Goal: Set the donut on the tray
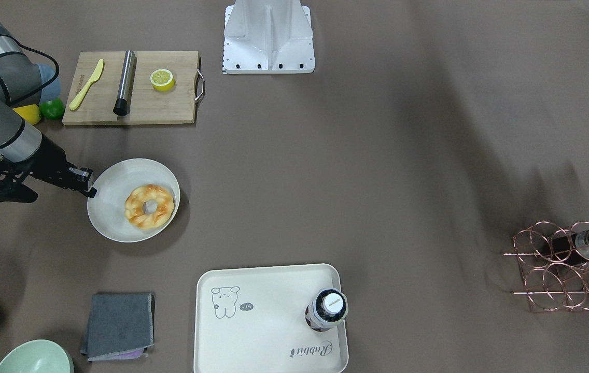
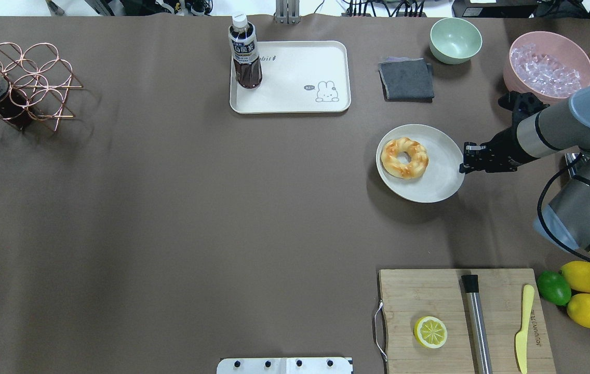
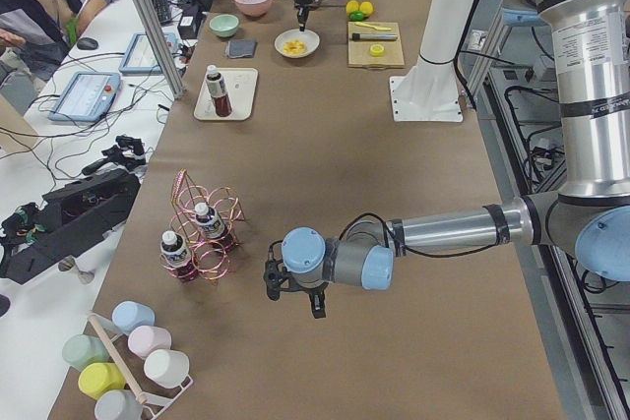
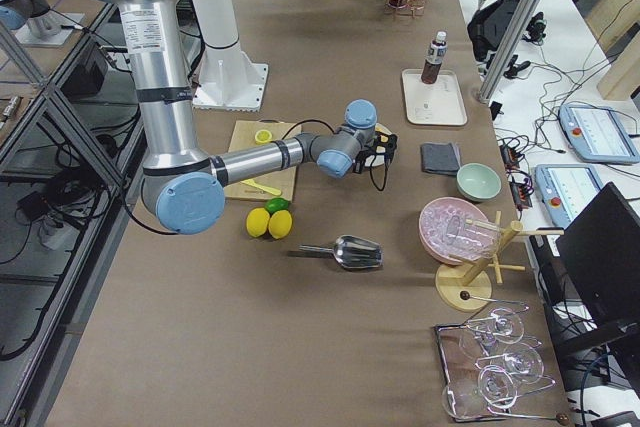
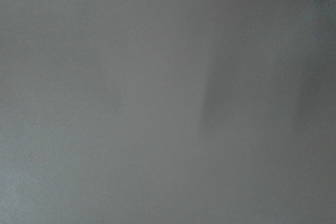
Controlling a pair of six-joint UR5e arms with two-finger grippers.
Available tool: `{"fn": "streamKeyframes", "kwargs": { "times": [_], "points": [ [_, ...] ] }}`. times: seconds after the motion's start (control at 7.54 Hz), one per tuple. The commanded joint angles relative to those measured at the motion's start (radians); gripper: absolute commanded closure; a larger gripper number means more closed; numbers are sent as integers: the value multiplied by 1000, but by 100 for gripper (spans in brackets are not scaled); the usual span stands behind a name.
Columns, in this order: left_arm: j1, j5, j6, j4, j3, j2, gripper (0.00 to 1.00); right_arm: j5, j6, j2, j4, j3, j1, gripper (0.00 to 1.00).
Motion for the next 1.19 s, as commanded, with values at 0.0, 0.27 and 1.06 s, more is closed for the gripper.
{"fn": "streamKeyframes", "kwargs": {
  "times": [0.0,0.27,1.06],
  "points": [
    [0,0,0,0,0,1,2,15,2,121,-133,-2,24,100],
    [0,-1,2,0,0,1,2,4,8,305,-363,-22,22,100],
    [0,5,0,-15,1,2,2,-76,148,706,-377,-452,-5,100]
  ]
}}
